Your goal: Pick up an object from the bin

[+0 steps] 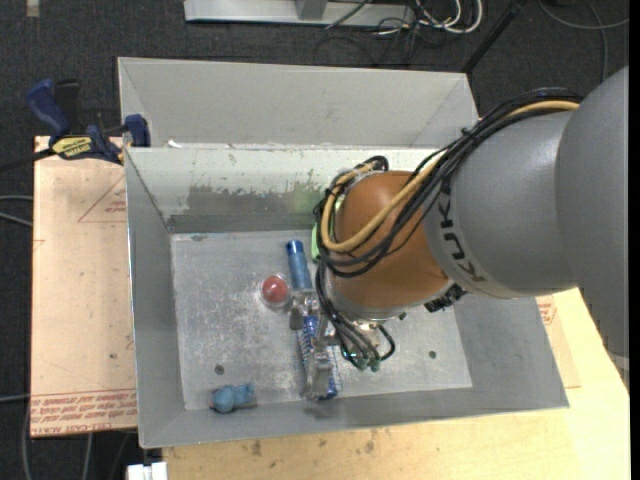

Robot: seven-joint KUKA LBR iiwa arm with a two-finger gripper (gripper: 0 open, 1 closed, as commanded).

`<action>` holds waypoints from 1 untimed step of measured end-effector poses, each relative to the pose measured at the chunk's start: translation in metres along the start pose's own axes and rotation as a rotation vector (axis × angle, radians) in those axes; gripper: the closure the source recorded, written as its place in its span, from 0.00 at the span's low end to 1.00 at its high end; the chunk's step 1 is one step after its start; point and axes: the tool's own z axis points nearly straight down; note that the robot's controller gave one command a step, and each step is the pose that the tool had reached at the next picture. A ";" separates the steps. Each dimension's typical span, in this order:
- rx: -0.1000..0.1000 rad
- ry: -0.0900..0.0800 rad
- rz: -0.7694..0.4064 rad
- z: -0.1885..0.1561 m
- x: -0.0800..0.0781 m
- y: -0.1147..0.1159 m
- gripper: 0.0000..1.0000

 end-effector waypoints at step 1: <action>-0.005 -0.016 0.020 0.064 0.003 0.095 0.00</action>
Offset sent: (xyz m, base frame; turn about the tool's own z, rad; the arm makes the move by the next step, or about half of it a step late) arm -0.0044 0.0898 -0.0629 0.0283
